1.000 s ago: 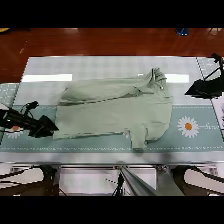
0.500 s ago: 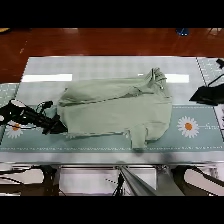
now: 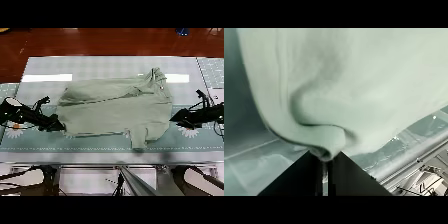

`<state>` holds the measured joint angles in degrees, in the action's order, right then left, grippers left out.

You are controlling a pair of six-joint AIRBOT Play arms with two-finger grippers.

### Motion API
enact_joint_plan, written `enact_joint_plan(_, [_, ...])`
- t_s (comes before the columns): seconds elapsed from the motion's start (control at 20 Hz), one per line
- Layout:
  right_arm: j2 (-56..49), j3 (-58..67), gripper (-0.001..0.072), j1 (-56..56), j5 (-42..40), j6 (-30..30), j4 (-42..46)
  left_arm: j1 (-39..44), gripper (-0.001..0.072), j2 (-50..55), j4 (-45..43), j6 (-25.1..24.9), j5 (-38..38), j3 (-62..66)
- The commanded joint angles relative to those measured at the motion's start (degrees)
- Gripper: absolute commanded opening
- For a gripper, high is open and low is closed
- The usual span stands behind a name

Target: Fold the shirts.

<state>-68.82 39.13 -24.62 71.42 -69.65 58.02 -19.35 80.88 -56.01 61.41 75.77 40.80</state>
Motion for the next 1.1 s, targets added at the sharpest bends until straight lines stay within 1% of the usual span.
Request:
enact_joint_plan(0.0, [0.11, -6.27, 0.0552, 5.57, -9.94, -2.14, -4.61, -0.02, 0.0025, -2.32, 1.42, -0.33, 1.97, 0.66])
enact_joint_plan(0.05, [0.11, -7.08, 0.0551, 7.91, -12.92, -3.45, -5.33, -0.02, 0.0024, -2.6, 1.88, -0.31, 2.03, 1.29])
enact_joint_plan(0.1, [0.11, -7.37, 0.0547, 10.14, -15.65, -6.08, -5.46, -0.02, 0.0025, -2.58, 2.6, -0.33, 2.21, 2.21])
enact_joint_plan(0.15, [0.11, -7.34, 0.0489, 12.28, -18.1, -8.85, -5.7, -0.02, 0.0025, -2.58, 3.48, -0.33, 2.25, 3.23])
enact_joint_plan(0.2, [0.11, -7.34, 0.0338, 13.88, -19.71, -9.62, -6.93, -0.02, 0.0025, -2.58, 4.42, -0.31, 2.27, 4.52])
enact_joint_plan(0.25, [0.11, -7.08, 0.0121, 14.78, -20.17, -9.6, -8.68, -0.02, 0.0025, -2.58, 5.55, -0.31, 2.4, 5.86])
enact_joint_plan(0.3, [0.17, -6.1, 0.0036, 14.82, -18.62, -9.33, -10.45, -0.02, 0.0024, -2.58, 6.38, -0.31, 3.13, 7.67])
enact_joint_plan(0.45, [4.79, 2.21, 0.0035, 14.69, -10.25, -3.02, -11.45, -0.04, 0.0022, -5.18, 10.75, -0.31, 6.36, 15.74])
enact_joint_plan(0.55, [11.45, 11.82, 0.0035, 14.69, -6.88, -0.24, -11.15, -0.02, 0.0022, -10.58, 16.72, -0.26, 4.26, 23.65])
enact_joint_plan(0.6, [15.21, 17.75, 0.0035, 14.73, -7.3, -0.28, -10.49, -0.02, 0.0022, -13.97, 20.22, -0.26, 2.19, 28.76])
enact_joint_plan(0.65, [18.36, 23.65, 0.0035, 14.73, -8.81, -0.81, -9.6, -0.02, 0.0022, -17.38, 22.71, 0.0, -0.07, 34.4])
enact_joint_plan(0.7, [21.05, 29.68, 0.0035, 14.73, -11.41, -1.77, -7.98, -0.02, 0.0022, -20.46, 23.52, 1.4, -2.14, 39.89])
enact_joint_plan(0.75, [23.37, 36.24, 0.0035, 14.73, -14.03, -3.52, -5.55, -0.02, 0.0023, -23.43, 23.45, 2.93, -3.98, 45.31])
enact_joint_plan(0.85, [26.1, 48.22, 0.0034, 14.73, -17.35, -8.7, 1.05, -0.02, 0.0023, -29.29, 23.41, 3.87, -7.15, 54.62])
enact_joint_plan(0.95, [26.8, 58.73, 0.0034, 14.73, -16.26, -13.33, 5.88, -0.02, 0.0023, -34.8, 22.21, 4.61, -9.2, 60.72])
enact_joint_plan(1.05, [26.77, 67.17, 0.0034, 14.73, -12.68, -14.95, 8.33, -0.02, 0.0022, -40.3, 16.17, 9.57, -10.23, 64.15])
